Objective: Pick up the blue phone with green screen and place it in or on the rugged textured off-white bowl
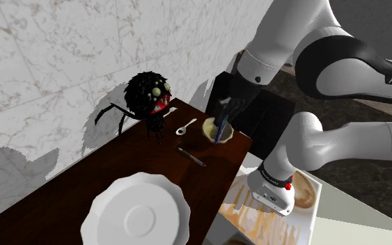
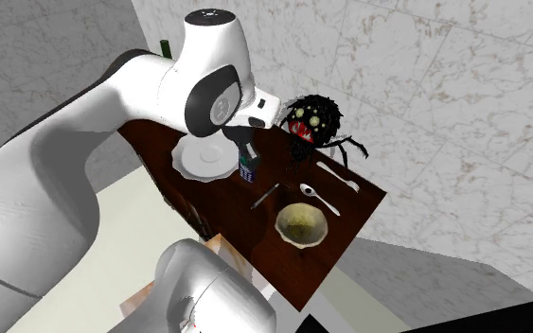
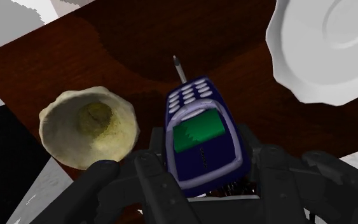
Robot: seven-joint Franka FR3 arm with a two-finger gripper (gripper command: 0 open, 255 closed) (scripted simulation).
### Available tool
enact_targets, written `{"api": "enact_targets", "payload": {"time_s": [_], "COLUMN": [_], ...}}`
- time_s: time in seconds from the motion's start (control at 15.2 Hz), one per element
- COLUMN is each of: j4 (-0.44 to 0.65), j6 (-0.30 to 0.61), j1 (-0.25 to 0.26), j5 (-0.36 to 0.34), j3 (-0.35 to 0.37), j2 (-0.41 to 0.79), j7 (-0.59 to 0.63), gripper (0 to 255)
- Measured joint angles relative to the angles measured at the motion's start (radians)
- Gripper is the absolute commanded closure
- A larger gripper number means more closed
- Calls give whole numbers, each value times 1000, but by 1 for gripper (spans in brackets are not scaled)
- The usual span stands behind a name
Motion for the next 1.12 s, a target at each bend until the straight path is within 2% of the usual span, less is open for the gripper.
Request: {"api": "enact_targets", "payload": {"time_s": [0.53, 0.79, 1.12], "j4": [14, 52, -4], "j6": [-33, -26, 15], "j1": [-77, -126, -133], "j5": [-132, -207, -219], "j3": [-185, -285, -304], "j2": [0, 52, 38], "j7": [-166, -264, -286], "gripper": [255, 255, 255]}}
